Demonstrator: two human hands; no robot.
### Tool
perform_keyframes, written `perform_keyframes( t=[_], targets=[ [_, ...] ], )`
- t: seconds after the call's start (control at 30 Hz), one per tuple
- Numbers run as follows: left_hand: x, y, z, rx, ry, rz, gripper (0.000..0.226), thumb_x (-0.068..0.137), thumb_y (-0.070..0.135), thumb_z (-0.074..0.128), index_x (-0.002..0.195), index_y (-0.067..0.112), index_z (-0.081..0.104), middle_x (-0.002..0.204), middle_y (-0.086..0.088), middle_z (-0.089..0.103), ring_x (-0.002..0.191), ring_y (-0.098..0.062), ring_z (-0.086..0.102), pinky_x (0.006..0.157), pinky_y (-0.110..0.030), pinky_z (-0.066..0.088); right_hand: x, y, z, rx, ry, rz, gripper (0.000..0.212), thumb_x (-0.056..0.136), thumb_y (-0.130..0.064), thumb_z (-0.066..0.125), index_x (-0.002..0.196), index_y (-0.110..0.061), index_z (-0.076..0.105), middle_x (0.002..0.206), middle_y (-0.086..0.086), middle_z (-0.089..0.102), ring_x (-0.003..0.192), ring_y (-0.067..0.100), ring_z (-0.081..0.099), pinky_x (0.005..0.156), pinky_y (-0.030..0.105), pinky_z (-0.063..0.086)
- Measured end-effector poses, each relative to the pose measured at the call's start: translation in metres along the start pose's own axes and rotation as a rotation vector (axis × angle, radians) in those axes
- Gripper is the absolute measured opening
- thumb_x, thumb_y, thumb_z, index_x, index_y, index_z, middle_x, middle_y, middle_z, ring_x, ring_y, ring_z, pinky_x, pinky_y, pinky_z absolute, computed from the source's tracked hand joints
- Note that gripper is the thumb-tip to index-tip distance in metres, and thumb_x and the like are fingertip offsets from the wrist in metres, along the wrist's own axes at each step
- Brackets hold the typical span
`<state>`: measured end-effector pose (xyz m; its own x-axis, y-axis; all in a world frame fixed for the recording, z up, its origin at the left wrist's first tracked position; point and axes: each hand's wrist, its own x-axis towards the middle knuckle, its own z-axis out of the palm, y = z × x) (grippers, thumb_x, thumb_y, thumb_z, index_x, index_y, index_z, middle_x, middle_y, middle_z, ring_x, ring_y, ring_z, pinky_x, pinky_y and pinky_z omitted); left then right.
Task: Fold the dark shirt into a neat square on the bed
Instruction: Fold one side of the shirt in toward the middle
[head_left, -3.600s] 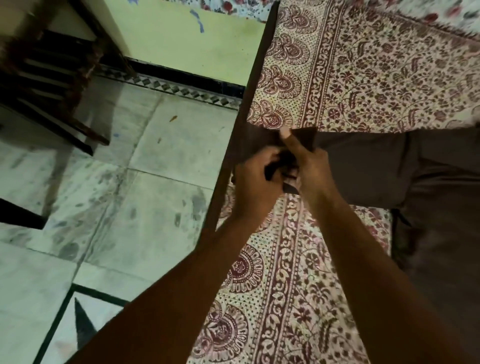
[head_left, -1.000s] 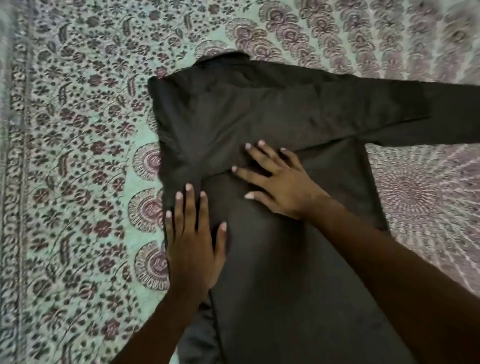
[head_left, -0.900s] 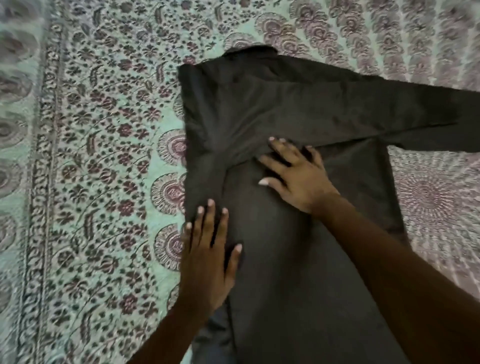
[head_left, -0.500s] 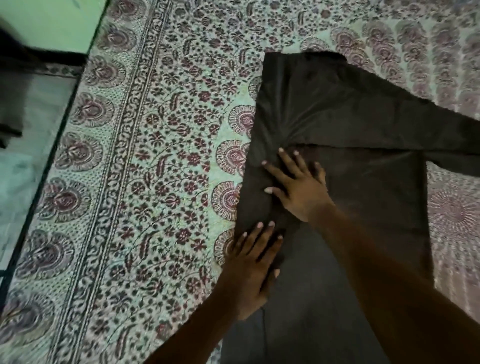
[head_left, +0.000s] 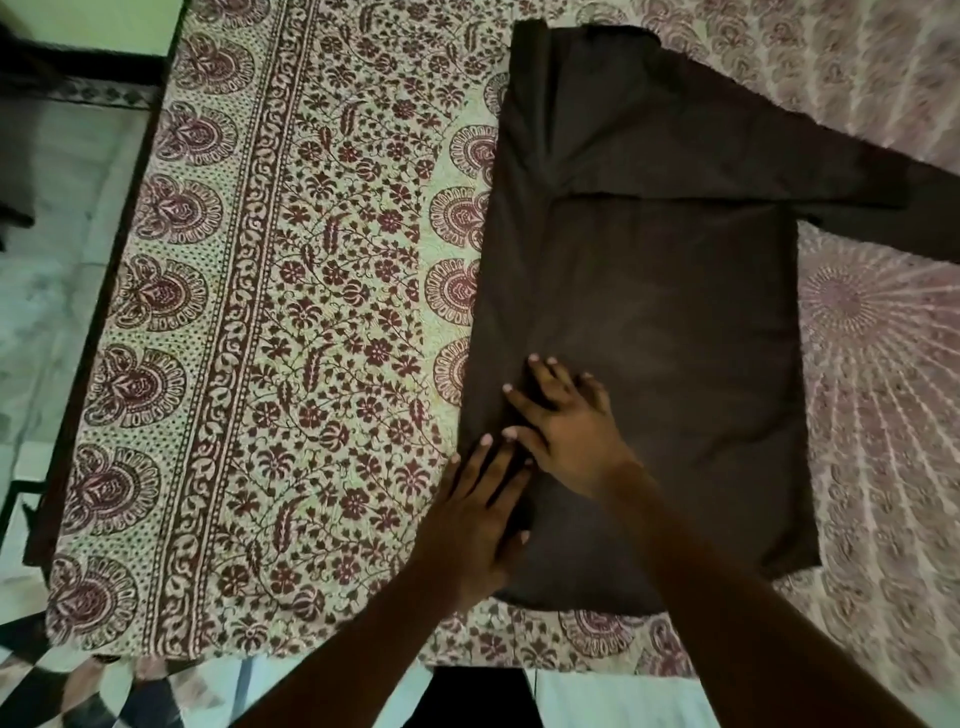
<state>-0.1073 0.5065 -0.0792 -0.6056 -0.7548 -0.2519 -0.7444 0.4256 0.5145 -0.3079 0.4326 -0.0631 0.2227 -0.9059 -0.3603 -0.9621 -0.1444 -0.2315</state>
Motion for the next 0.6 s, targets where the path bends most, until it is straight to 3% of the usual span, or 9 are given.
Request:
perform_keyframes(
  t=[0.07, 0.13, 0.2, 0.23, 0.3, 0.37, 0.43, 0.5, 0.6],
  targets=[
    [-0.011, 0.005, 0.003, 0.031, -0.012, -0.012, 0.078, 0.095, 0.044, 0.054, 0.164, 0.024, 0.023, 0.176, 0.001, 0.008, 0.162, -0.025, 0.004, 0.130, -0.050, 0.013, -0.021, -0.006, 0.006, 0.077, -0.002, 0.053, 0.061, 0.099, -0.059, 0.027, 0.142, -0.032, 0.062, 0.166, 0.006, 0.037, 0.152, 0.030, 0.036, 0.108, 0.058, 0.039],
    [-0.021, 0.010, 0.007, 0.076, -0.015, -0.050, 0.079, 0.089, 0.040, 0.062, 0.160, 0.021, 0.035, 0.170, -0.003, 0.028, 0.156, -0.031, 0.027, 0.125, -0.051, 0.028, -0.041, -0.015, 0.010, 0.155, 0.031, 0.161, 0.059, 0.099, -0.054, 0.028, 0.137, -0.028, 0.067, 0.164, 0.003, 0.039, 0.151, 0.027, 0.038, 0.102, 0.056, 0.043],
    [-0.027, 0.019, 0.012, 0.145, 0.047, -0.073, 0.070, 0.078, 0.036, 0.074, 0.144, 0.019, 0.054, 0.147, -0.007, 0.053, 0.131, -0.032, 0.054, 0.105, -0.049, 0.046, -0.054, -0.020, 0.016, 0.141, 0.083, 0.181, 0.047, 0.101, -0.045, 0.042, 0.132, -0.025, 0.070, 0.163, 0.005, 0.041, 0.148, 0.029, 0.040, 0.098, 0.056, 0.046],
    [-0.029, 0.023, 0.016, 0.183, 0.107, -0.073, 0.062, 0.073, 0.032, 0.080, 0.131, 0.018, 0.063, 0.132, -0.007, 0.059, 0.116, -0.032, 0.059, 0.094, -0.046, 0.046, -0.057, -0.021, 0.019, 0.161, 0.091, 0.188, 0.041, 0.101, -0.042, 0.048, 0.131, -0.026, 0.071, 0.162, 0.004, 0.042, 0.148, 0.028, 0.040, 0.099, 0.055, 0.046],
    [-0.030, 0.030, 0.022, 0.238, 0.193, -0.062, 0.044, 0.064, 0.022, 0.085, 0.105, 0.018, 0.068, 0.107, -0.006, 0.062, 0.094, -0.030, 0.061, 0.079, -0.042, 0.036, -0.057, -0.020, 0.021, 0.262, 0.094, 0.231, 0.038, 0.101, -0.043, 0.050, 0.126, -0.024, 0.072, 0.151, 0.004, 0.051, 0.139, 0.028, 0.047, 0.101, 0.051, 0.049],
    [-0.031, 0.033, 0.030, 0.237, 0.240, -0.060, 0.037, 0.062, 0.016, 0.086, 0.095, 0.016, 0.068, 0.097, -0.006, 0.062, 0.086, -0.030, 0.061, 0.077, -0.042, 0.037, -0.053, -0.020, 0.015, 0.397, 0.141, 0.307, 0.038, 0.101, -0.044, 0.050, 0.116, -0.017, 0.073, 0.122, 0.009, 0.068, 0.114, 0.030, 0.064, 0.091, 0.039, 0.055],
    [-0.031, 0.038, 0.039, 0.187, 0.282, -0.063, 0.030, 0.069, 0.011, 0.084, 0.094, 0.013, 0.069, 0.095, -0.008, 0.063, 0.084, -0.030, 0.062, 0.076, -0.041, 0.047, -0.049, -0.021, 0.007, 0.530, 0.117, 0.424, 0.030, 0.101, -0.039, 0.062, 0.112, -0.013, 0.071, 0.096, 0.009, 0.074, 0.093, 0.028, 0.071, 0.079, 0.028, 0.053],
    [-0.030, 0.044, 0.046, 0.130, 0.328, -0.063, 0.018, 0.080, 0.010, 0.076, 0.096, 0.011, 0.069, 0.095, -0.009, 0.064, 0.084, -0.032, 0.063, 0.075, -0.040, 0.052, -0.048, -0.024, 0.004, 0.603, 0.034, 0.471, 0.030, 0.094, -0.037, 0.074, 0.109, -0.011, 0.070, 0.077, 0.000, 0.071, 0.083, 0.021, 0.071, 0.078, 0.026, 0.053],
    [-0.027, 0.049, 0.051, 0.126, 0.346, -0.068, 0.014, 0.086, 0.015, 0.070, 0.100, 0.014, 0.070, 0.097, -0.007, 0.065, 0.087, -0.030, 0.063, 0.079, -0.040, 0.049, -0.048, -0.025, 0.009, 0.641, -0.019, 0.533, 0.030, 0.083, -0.028, 0.086, 0.098, -0.019, 0.061, 0.065, -0.011, 0.060, 0.076, 0.012, 0.064, 0.062, 0.010, 0.040]
  ],
)
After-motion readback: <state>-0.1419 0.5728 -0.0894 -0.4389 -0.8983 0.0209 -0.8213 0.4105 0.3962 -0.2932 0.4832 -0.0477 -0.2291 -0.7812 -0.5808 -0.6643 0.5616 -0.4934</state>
